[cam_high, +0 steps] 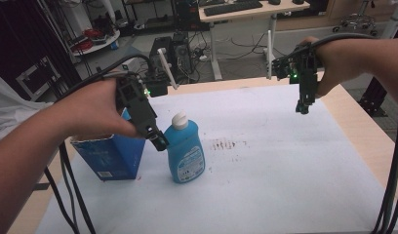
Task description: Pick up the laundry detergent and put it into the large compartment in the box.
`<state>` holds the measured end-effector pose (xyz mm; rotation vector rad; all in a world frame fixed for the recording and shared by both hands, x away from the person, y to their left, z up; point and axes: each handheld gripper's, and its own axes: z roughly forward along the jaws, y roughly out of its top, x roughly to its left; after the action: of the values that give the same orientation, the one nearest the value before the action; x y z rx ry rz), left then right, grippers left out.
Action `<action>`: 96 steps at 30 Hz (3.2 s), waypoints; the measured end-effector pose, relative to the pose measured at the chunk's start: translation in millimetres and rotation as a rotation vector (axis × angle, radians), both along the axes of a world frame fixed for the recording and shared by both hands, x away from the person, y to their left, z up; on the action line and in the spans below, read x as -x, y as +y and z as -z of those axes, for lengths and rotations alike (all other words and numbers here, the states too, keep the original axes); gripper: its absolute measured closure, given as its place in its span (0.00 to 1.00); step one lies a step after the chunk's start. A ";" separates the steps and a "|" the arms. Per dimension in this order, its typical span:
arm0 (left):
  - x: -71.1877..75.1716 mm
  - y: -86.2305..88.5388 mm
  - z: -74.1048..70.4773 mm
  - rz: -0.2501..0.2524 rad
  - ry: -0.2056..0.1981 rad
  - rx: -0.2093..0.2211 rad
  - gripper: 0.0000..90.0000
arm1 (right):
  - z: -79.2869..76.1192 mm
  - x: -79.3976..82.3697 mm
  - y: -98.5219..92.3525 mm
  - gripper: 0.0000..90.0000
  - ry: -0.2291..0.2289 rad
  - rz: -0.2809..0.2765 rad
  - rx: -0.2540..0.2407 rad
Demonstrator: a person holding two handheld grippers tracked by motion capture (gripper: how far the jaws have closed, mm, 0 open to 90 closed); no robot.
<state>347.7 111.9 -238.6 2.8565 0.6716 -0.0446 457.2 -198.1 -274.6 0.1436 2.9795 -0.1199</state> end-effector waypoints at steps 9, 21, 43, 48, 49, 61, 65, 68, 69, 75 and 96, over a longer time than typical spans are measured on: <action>-7.6 -17.8 8.1 -0.035 0.012 -0.019 0.02 | -3.1 2.3 1.7 0.04 -0.005 0.000 -0.012; -23.0 -32.5 29.4 -0.059 0.023 -0.048 0.02 | -2.5 2.0 1.8 0.04 -0.011 -0.005 -0.011; -32.2 -42.7 58.9 -0.081 0.019 -0.054 0.02 | 2.4 -1.8 3.1 0.04 -0.010 -0.011 0.002; -31.6 -45.3 60.8 -0.076 0.016 -0.060 0.02 | 2.5 -2.3 3.3 0.04 -0.012 -0.007 0.002; -32.1 -46.4 61.5 -0.079 0.008 -0.064 0.02 | 2.6 -2.4 3.3 0.04 -0.010 -0.006 0.002; -31.6 -45.1 64.1 -0.077 -0.005 -0.067 0.04 | 4.0 -2.1 6.0 0.04 -0.014 -0.007 0.008; -31.1 -46.0 63.5 -0.075 -0.011 -0.067 0.05 | 4.3 -2.4 6.7 0.04 -0.015 -0.016 0.008; -31.4 -46.2 63.9 -0.076 -0.007 -0.071 0.08 | 5.0 -2.6 7.3 0.04 -0.012 -0.010 0.006; -31.5 -46.2 63.9 -0.075 -0.008 -0.071 0.08 | 5.1 -2.7 7.3 0.04 -0.013 -0.011 0.009; -31.6 -45.4 63.8 -0.076 -0.010 -0.076 0.09 | 5.9 -2.9 7.7 0.04 -0.014 -0.009 0.012; -31.2 -46.6 64.5 -0.070 -0.015 -0.091 0.22 | 9.8 -3.5 7.4 0.04 -0.010 -0.010 0.018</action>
<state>378.8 65.3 -303.1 2.9140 0.7895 0.0191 460.7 -190.7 -284.3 0.1270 2.9676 -0.1440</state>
